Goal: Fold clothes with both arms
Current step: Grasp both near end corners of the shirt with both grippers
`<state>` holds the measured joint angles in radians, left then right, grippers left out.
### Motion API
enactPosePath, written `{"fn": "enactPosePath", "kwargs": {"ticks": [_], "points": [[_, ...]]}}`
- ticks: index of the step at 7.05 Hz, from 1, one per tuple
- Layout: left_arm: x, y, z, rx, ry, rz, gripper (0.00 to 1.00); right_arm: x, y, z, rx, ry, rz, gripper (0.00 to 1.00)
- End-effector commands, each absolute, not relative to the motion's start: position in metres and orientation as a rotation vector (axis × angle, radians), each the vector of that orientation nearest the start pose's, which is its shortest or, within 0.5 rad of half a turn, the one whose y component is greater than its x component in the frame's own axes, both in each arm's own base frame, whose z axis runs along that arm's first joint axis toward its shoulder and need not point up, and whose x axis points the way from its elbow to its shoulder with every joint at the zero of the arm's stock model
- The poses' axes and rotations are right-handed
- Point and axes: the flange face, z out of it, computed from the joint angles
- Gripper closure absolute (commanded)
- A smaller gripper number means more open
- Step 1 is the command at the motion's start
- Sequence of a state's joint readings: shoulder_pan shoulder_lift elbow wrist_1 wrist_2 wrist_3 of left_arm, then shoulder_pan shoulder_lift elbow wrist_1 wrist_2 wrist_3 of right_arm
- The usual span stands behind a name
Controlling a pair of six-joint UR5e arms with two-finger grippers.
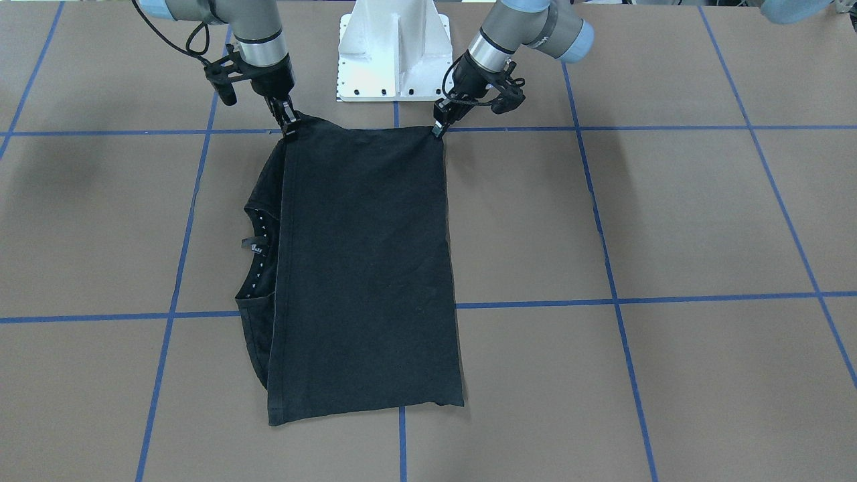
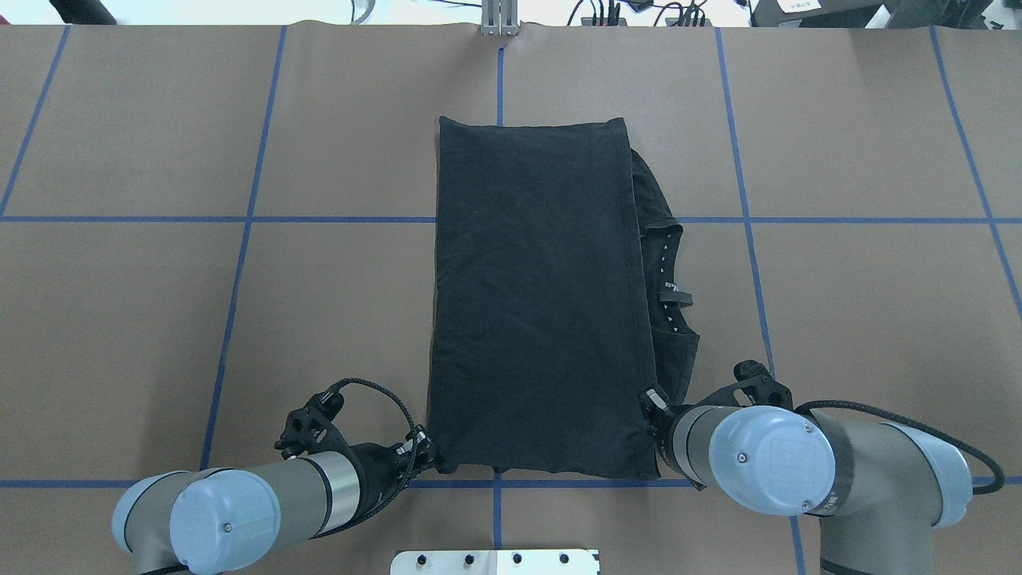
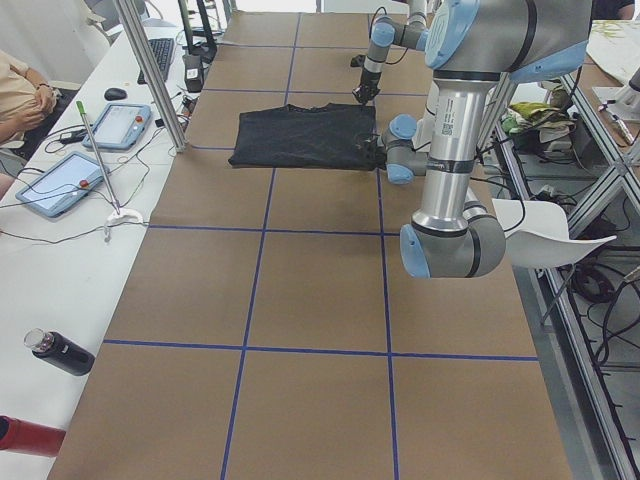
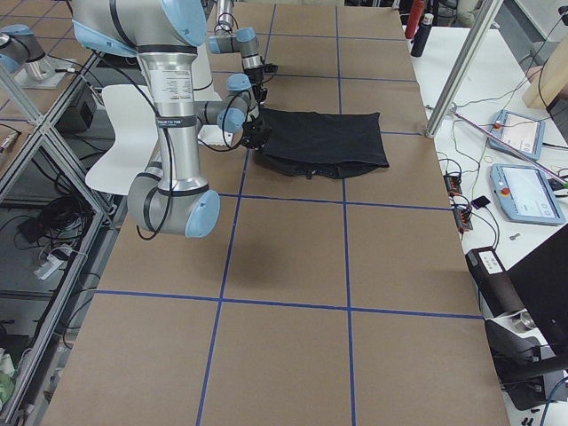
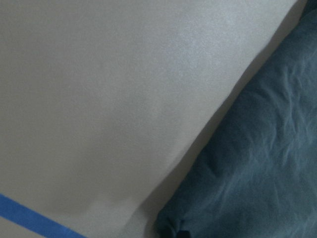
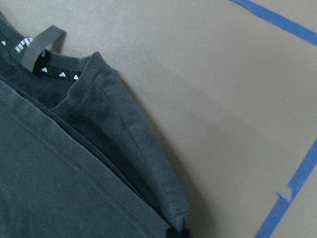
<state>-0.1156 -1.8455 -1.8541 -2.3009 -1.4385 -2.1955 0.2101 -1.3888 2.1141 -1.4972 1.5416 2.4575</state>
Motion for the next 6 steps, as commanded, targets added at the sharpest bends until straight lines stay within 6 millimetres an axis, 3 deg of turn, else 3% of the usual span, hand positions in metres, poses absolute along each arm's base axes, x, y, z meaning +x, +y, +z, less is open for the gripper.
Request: {"fn": "enactPosePath", "kwargs": {"ticks": [1,5,6], "points": [[0.535,-0.212,0.283,-0.229,1.336,-0.713,1.0,-0.467,-0.239,0.317,-0.253,-0.806,1.046,1.0],[0.472,-0.199,0.208,-0.281,1.382,-0.678,1.0,-0.408,-0.223,0.284,-0.338,-0.875,1.016,1.0],[0.453,-0.201,0.189,-0.28,1.395,-0.683,1.0,-0.395,-0.239,0.278,-0.37,-0.882,1.035,1.0]]}}
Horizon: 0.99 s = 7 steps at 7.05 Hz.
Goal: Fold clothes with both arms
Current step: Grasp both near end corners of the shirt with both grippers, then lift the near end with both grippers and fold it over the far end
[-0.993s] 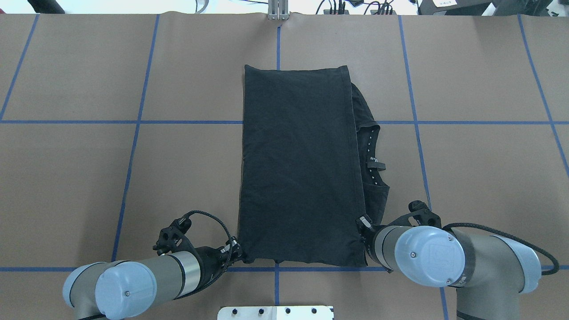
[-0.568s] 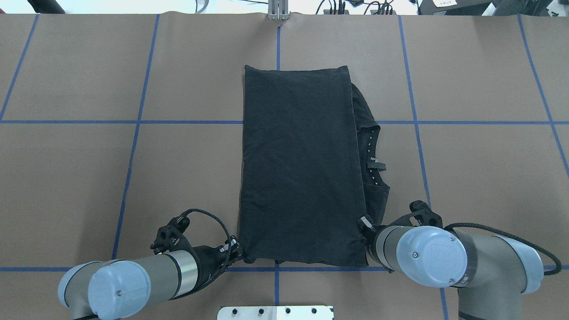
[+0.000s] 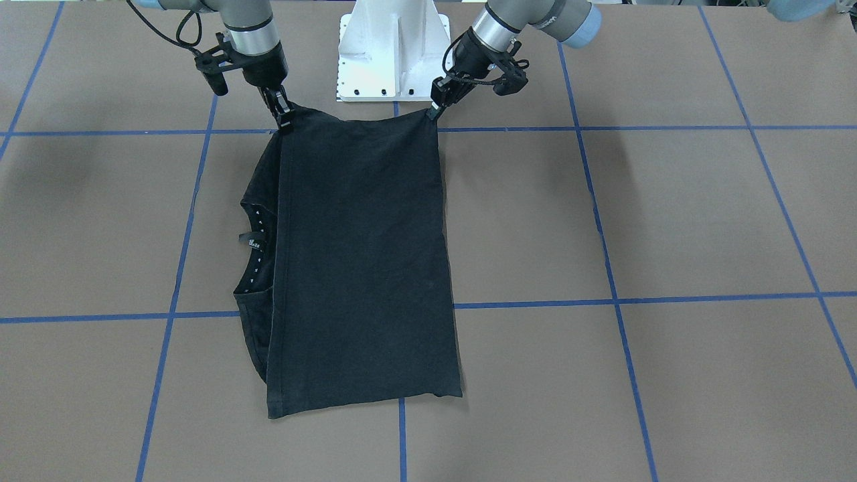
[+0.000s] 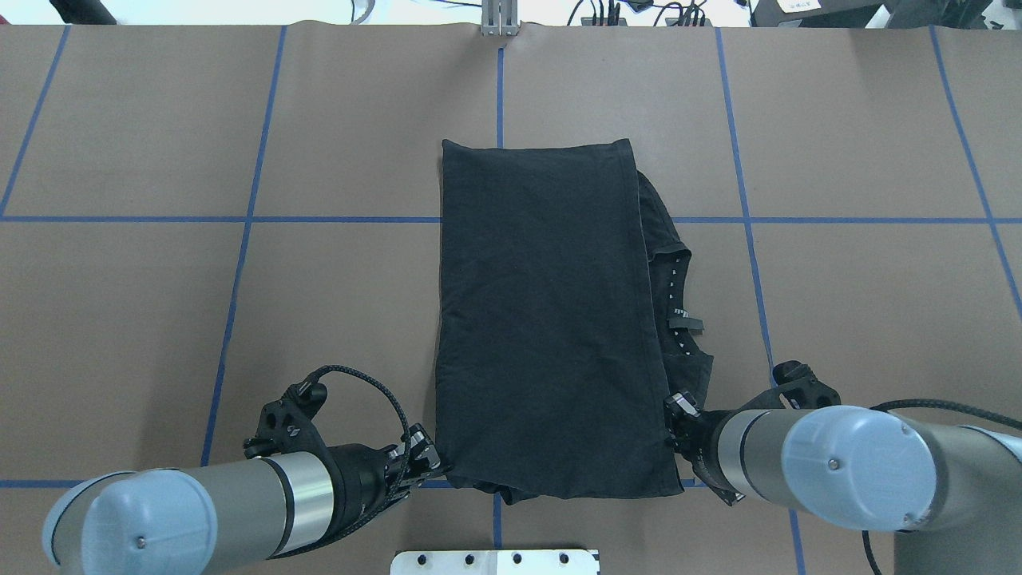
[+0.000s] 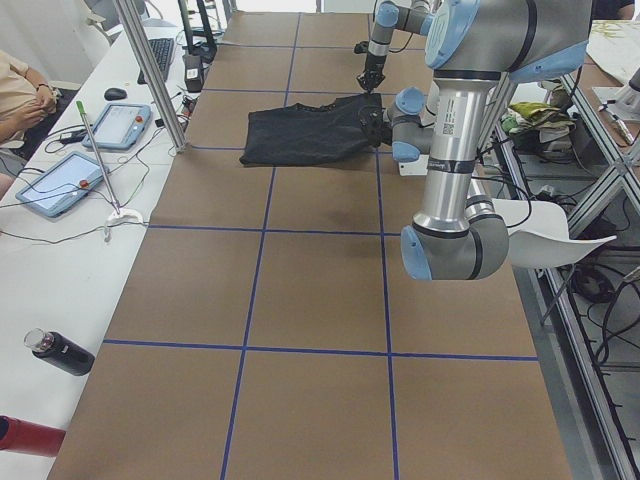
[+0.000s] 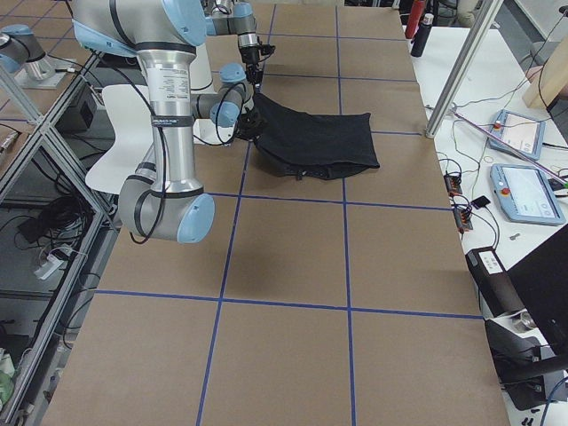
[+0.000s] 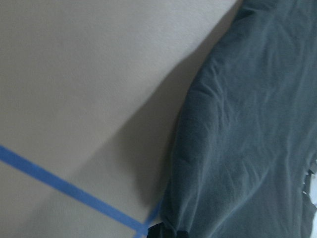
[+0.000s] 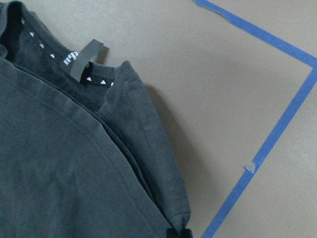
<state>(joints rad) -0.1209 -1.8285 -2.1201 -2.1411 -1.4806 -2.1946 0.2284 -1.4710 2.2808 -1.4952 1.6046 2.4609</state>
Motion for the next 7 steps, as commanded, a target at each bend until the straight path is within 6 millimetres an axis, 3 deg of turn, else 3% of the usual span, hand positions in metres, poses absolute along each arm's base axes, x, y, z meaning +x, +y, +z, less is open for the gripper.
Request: {"fn": "enactPosePath", "kwargs": {"ticks": [1,2,4,5,7], "points": [[0.44,-0.23,0.179,-0.237,1.416,-0.731,1.0,-0.374,-0.269,0.276,-0.437,-0.878,1.061,1.0],[0.427,-0.265,0.173,-0.177,1.424,-0.786,1.0,-0.351,-0.305,0.27,-0.448,-0.903,1.041,1.0],[0.423,-0.331,0.163,-0.17,1.395,-0.825,1.0,-0.351,-0.39,0.253,-0.497,-0.924,1.094,1.0],[0.425,-0.357,0.172,-0.141,1.373,-0.857,1.0,-0.345,-0.418,0.263,-0.51,-0.912,1.113,1.0],[0.429,-0.382,0.185,-0.075,1.338,-0.847,1.0,-0.355,-0.474,0.273,-0.486,-0.884,1.085,1.0]]}}
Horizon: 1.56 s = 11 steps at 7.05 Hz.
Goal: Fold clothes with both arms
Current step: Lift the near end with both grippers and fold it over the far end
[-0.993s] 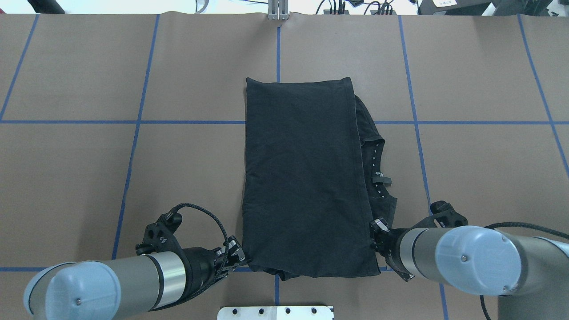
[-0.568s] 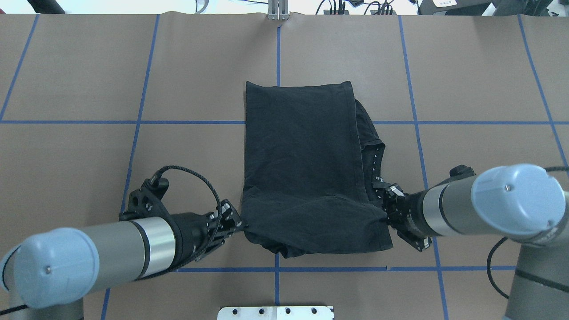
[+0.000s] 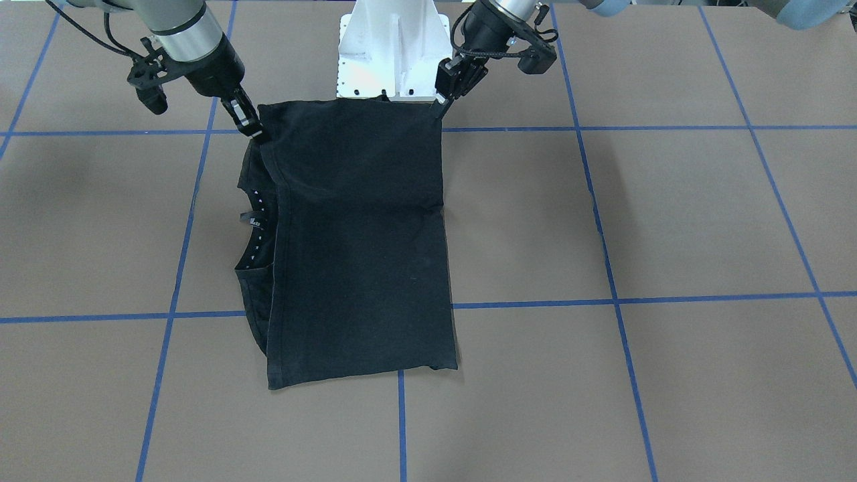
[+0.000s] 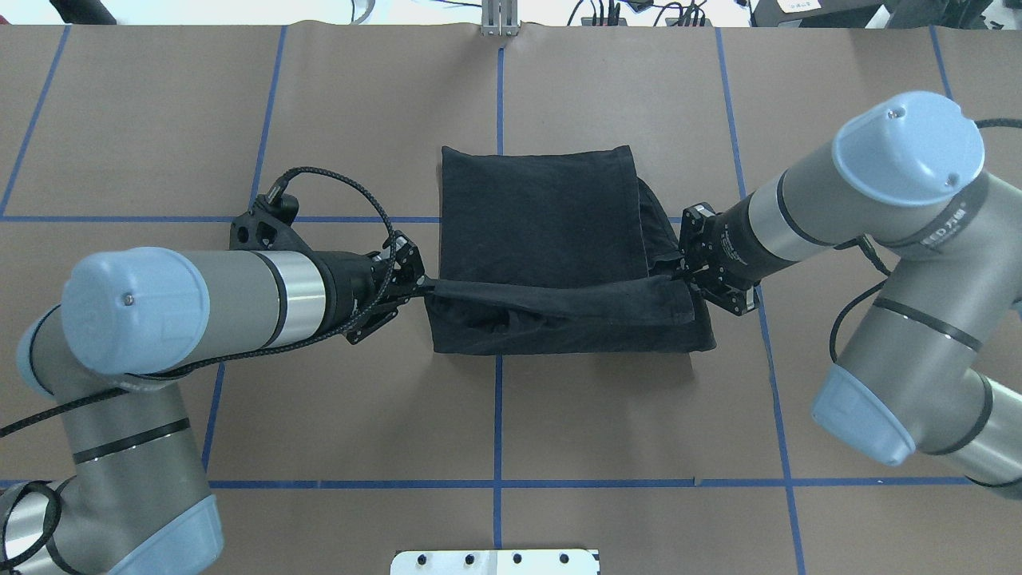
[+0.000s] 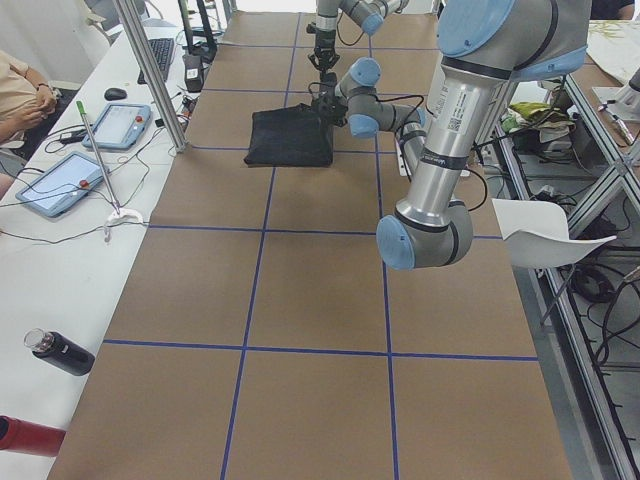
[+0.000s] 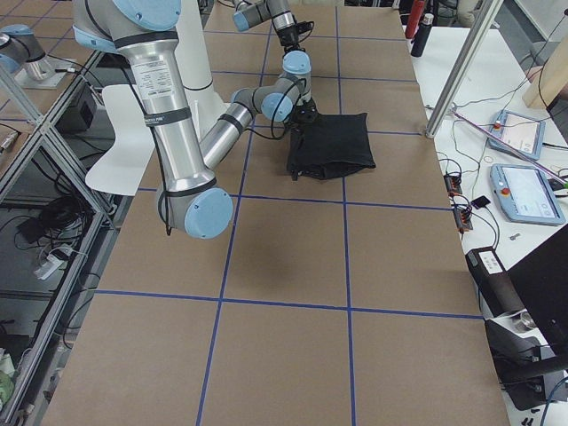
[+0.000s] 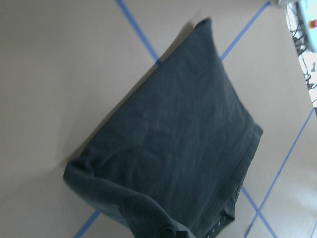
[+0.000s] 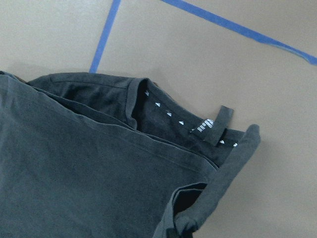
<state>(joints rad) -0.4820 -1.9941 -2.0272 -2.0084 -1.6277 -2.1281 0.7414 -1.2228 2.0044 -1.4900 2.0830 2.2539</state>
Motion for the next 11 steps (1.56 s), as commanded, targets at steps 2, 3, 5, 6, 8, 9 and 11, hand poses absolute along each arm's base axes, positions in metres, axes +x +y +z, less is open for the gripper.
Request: {"fn": "enactPosePath", "kwargs": {"ticks": [2,3,5,6,8,9,11], "points": [[0.443,-0.413,0.184,-0.072,1.313,-0.858,1.0,-0.354,-0.508,0.284,-0.497,-0.865,1.046,1.0],[0.46,-0.436,0.18,-0.074,1.293,-0.863,1.0,-0.363,-0.527,0.279,-0.5,-0.861,1.039,1.0],[0.458,-0.464,0.174,-0.035,1.286,-0.864,1.0,-0.359,-0.546,0.277,-0.515,-0.864,1.026,1.0],[0.467,-0.483,0.167,-0.046,1.279,-0.868,1.0,-0.358,-0.556,0.278,-0.525,-0.858,1.032,1.0],[0.479,-0.526,0.189,-0.053,1.275,-0.885,1.0,-0.369,-0.588,0.276,-0.544,-0.836,1.051,1.0],[0.49,-0.549,0.19,-0.051,1.265,-0.895,1.0,-0.383,-0.608,0.275,-0.541,-0.815,1.043,1.0],[0.498,-0.602,0.212,0.024,1.238,-0.87,0.37,-0.406,-0.668,0.3,-0.503,-0.825,1.009,0.08]]}}
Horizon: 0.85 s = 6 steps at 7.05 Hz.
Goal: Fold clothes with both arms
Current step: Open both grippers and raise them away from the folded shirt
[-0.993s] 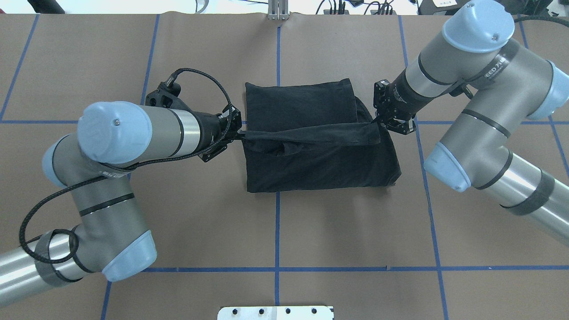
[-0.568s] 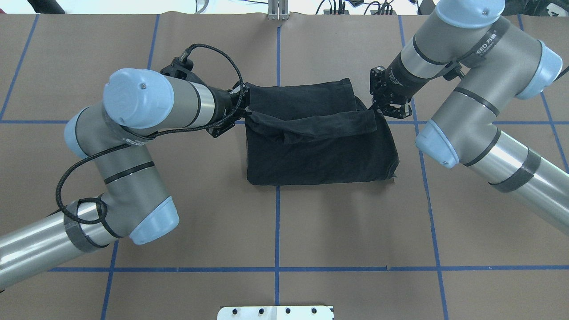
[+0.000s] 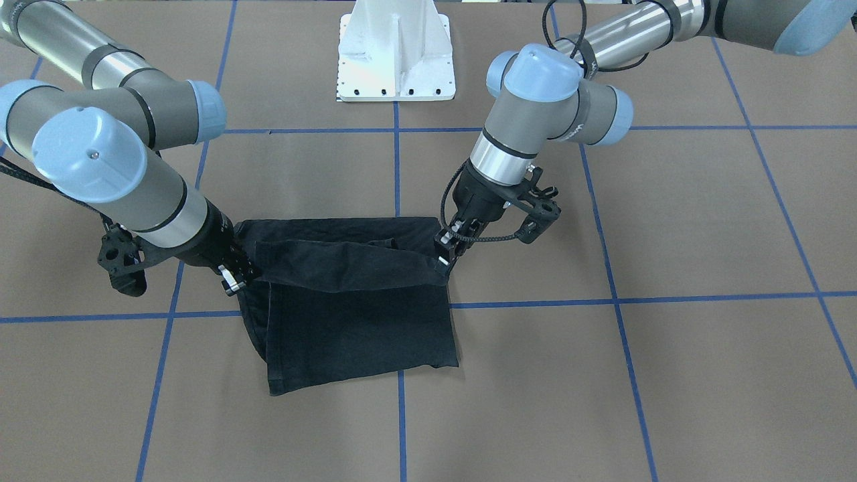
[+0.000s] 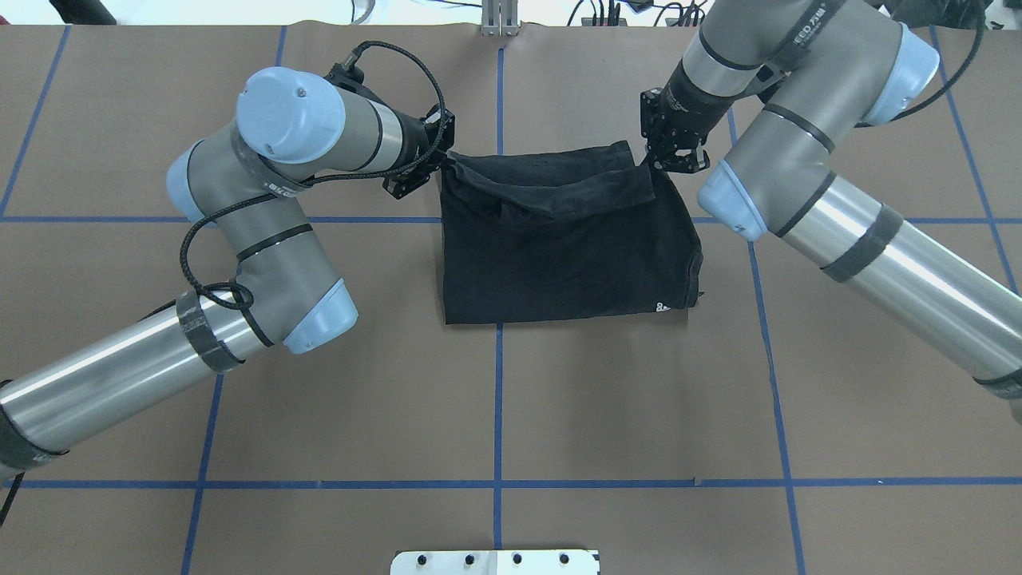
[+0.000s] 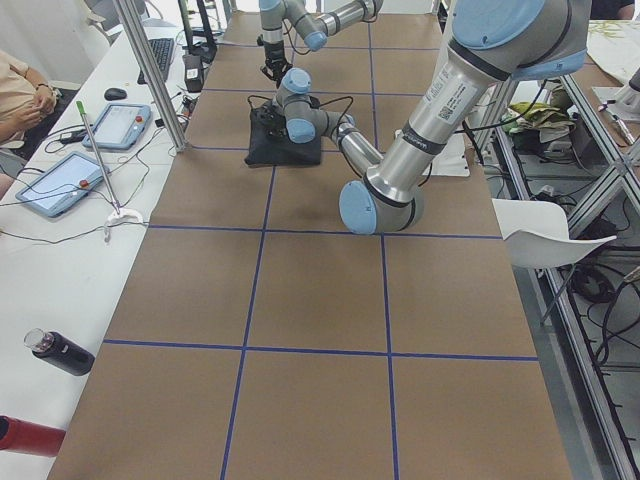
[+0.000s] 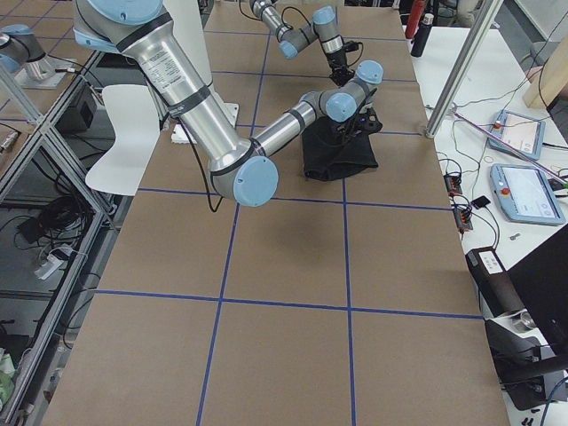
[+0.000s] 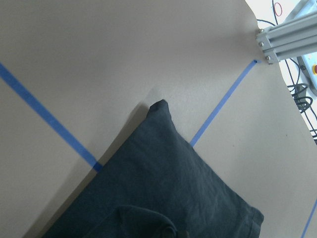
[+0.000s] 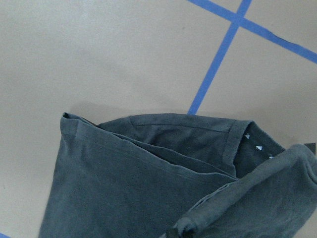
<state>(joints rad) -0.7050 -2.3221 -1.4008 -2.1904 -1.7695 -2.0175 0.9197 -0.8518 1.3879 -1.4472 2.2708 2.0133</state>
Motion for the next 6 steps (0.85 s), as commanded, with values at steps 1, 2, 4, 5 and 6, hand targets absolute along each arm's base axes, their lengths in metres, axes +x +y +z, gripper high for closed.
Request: {"fn": "enactPosePath", "kwargs": {"ticks": [1,2,4,5,6], "points": [[0.485,-0.635,0.238,0.094,1.209,-0.841,0.02,-0.42,-0.705,0.29,-0.458,-0.847,0.965,0.0],[0.462,-0.658,0.25,0.147,1.203,-0.835,0.0,-0.393,-0.729,0.28,-0.436,-0.857,0.989,0.0],[0.455,-0.669,0.241,0.175,1.206,-0.821,0.0,-0.381,-0.736,0.292,-0.408,-0.853,0.954,0.0],[0.455,-0.669,0.237,0.175,1.211,-0.82,0.0,-0.381,-0.728,0.289,-0.401,-0.868,0.946,0.0],[0.454,-0.667,0.234,0.17,1.215,-0.804,0.0,-0.405,-0.688,0.282,-0.374,-0.895,0.893,0.0]]}}
